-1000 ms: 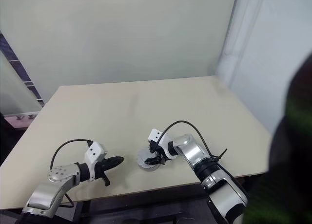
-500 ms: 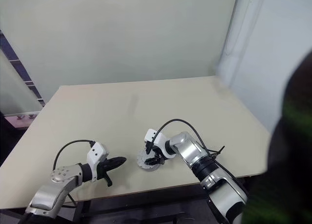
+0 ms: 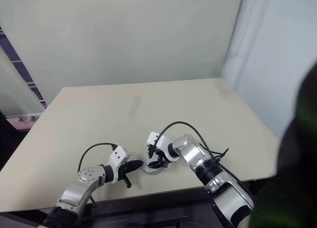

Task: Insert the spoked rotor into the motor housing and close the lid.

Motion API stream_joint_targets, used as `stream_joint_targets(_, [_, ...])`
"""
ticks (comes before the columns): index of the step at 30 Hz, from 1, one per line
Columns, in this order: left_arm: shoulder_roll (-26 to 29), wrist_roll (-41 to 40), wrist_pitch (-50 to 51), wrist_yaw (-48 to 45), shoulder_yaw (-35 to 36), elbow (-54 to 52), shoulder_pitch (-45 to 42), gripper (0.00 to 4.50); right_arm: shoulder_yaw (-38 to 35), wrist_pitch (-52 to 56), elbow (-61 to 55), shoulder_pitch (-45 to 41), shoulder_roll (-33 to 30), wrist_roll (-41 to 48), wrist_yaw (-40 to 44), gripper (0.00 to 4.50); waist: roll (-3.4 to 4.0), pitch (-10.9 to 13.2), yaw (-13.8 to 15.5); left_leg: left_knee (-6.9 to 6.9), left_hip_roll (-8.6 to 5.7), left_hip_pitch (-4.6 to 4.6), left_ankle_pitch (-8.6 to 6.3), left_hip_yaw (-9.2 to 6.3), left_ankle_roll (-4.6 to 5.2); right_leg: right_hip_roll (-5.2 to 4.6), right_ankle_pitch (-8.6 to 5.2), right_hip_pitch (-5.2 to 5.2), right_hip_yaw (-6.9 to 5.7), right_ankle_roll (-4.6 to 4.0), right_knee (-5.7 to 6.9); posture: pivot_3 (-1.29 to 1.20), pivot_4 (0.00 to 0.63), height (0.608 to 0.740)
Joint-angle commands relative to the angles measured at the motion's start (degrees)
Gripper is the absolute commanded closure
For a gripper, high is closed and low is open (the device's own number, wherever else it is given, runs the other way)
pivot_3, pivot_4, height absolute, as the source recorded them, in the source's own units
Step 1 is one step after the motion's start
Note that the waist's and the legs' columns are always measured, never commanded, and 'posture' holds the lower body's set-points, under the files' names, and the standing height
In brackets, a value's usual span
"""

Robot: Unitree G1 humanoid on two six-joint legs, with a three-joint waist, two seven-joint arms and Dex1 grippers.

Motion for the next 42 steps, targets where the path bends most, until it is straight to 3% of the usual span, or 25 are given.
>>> stream_joint_targets(1, [-0.5, 1.8, -1.3, 0.1, -1.6, 2.6, -1.2, 4.5, 1.1, 1.4, -1.4, 1.0, -1.2, -0.8, 0.5, 1.23, 0.15, -0.1, 0.0, 0.0, -0.01, 0.0, 0.0, -0.01, 0.0, 0.0, 0.0, 0.03, 0.0, 0.0, -0.04, 0.0, 0.0, 0.74])
stream_joint_targets(7, [-1.1, 2.0, -2.2, -0.1, -2.3, 4.4, -2.3, 4.5, 1.2, 1.8, -2.1, 1.2, -1.8, -0.8, 0.4, 1.23, 0.34, -0.2, 0.2, 0.04, -0.09, 0.0, 0.0, -0.03, 0.0, -0.02, -0.01, 0.1, 0.07, 0.01, -0.08, 0.0, 0.0, 0.74])
stream_joint_targets(15, [-1.2, 2.3, -2.7, -0.4, -2.6, 5.1, -2.7, 4.5, -3.8, 4.0, -2.6, 1.7, -0.4, 4.0, 0.4, 1.23, 0.35, -0.3, 0.9, 0.05, -0.1, -0.01, 0.0, -0.04, 0.0, -0.02, -0.01, 0.09, 0.07, 0.01, -0.08, 0.0, 0.0, 0.74])
stream_joint_targets(19, [-1.2, 2.3, -2.9, -0.5, -2.8, 4.9, -2.2, 4.5, -6.7, 5.6, -3.8, 1.7, 0.1, 6.9, 0.6, 0.04, 0.35, -0.3, 1.0, 0.0, -0.09, 0.0, -0.01, -0.05, 0.02, -0.01, -0.01, 0.06, 0.06, 0.01, -0.07, 0.0, 0.0, 0.74])
stream_joint_targets(35, [-1.5, 2.5, -3.2, -0.9, -3.1, 5.8, -3.4, 4.5, -17.3, 11.4, -3.8, 0.8, 0.4, 15.0, -4.4, 0.04, 0.36, -0.3, 1.1, 0.12, -0.05, -0.01, 0.0, 0.0, 0.02, 0.0, -0.01, 0.06, 0.07, 0.01, -0.05, 0.0, 0.0, 0.74])
stream_joint_targets(42, [-1.6, 2.7, -3.5, -1.2, -3.2, 6.0, -3.7, 4.5, -31.3, 27.3, 4.3, -2.2, 2.4, 19.1, -19.0, 0.04, 0.36, -0.3, 1.2, 0.17, -0.05, -0.02, 0.0, 0.01, 0.02, 0.0, -0.01, 0.08, 0.07, 0.0, -0.04, 0.0, 0.0, 0.74])
